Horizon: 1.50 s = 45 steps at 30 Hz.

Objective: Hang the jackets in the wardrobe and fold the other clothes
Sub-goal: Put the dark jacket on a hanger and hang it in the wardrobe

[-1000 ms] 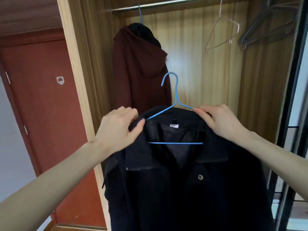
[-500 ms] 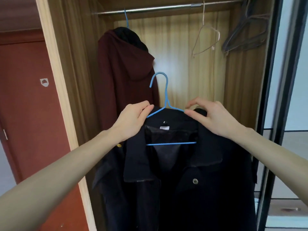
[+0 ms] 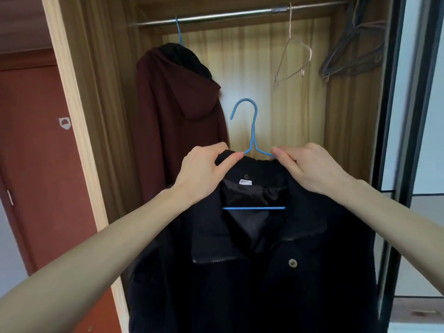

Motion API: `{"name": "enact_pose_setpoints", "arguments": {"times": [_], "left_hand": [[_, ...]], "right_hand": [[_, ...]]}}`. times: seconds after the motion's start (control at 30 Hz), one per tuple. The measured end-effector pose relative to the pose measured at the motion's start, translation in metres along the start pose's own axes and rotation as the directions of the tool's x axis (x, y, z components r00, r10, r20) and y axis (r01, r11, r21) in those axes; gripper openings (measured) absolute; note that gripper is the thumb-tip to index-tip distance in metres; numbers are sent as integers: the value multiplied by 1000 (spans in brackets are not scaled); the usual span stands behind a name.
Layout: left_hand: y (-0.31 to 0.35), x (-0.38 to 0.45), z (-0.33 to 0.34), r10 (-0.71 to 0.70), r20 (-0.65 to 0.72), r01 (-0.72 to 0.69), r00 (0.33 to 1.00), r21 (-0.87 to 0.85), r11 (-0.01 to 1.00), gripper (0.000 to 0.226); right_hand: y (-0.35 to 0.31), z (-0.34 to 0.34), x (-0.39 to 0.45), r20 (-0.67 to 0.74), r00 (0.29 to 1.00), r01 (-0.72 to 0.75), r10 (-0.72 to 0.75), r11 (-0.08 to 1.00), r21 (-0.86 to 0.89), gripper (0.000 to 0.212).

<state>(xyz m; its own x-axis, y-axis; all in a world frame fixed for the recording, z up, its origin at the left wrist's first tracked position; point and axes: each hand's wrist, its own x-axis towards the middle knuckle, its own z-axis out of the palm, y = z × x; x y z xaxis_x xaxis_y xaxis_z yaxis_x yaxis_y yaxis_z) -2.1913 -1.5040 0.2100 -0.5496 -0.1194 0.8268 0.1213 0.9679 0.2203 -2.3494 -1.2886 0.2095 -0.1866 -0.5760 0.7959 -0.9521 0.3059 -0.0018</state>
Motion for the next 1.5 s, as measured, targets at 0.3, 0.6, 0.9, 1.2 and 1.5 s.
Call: {"name": "enact_pose_setpoints", "arguments": {"times": [0.3, 0.6, 0.9, 1.2, 1.5], "left_hand": [[9, 10, 4, -27, -111, 40, 993, 115, 993, 56], [-8, 20, 13, -150, 144, 125, 978, 172, 977, 65], [-16, 52, 29, -80, -92, 99, 992, 226, 969, 76], [-29, 133, 54, -60, -91, 82, 994, 265, 961, 68], [-76, 218, 72, -133, 19, 127, 991, 175, 976, 47]], "right_hand": [[32, 1, -24, 110, 993, -60, 37, 975, 215, 38], [55, -23, -20, 32, 987, -157, 158, 903, 400, 28], [75, -36, 9, 70, 997, -4, -11, 976, 218, 33], [111, -54, 54, 50, 998, -57, 49, 984, 169, 18], [87, -58, 151, -104, 988, -133, 115, 972, -192, 21]]}}
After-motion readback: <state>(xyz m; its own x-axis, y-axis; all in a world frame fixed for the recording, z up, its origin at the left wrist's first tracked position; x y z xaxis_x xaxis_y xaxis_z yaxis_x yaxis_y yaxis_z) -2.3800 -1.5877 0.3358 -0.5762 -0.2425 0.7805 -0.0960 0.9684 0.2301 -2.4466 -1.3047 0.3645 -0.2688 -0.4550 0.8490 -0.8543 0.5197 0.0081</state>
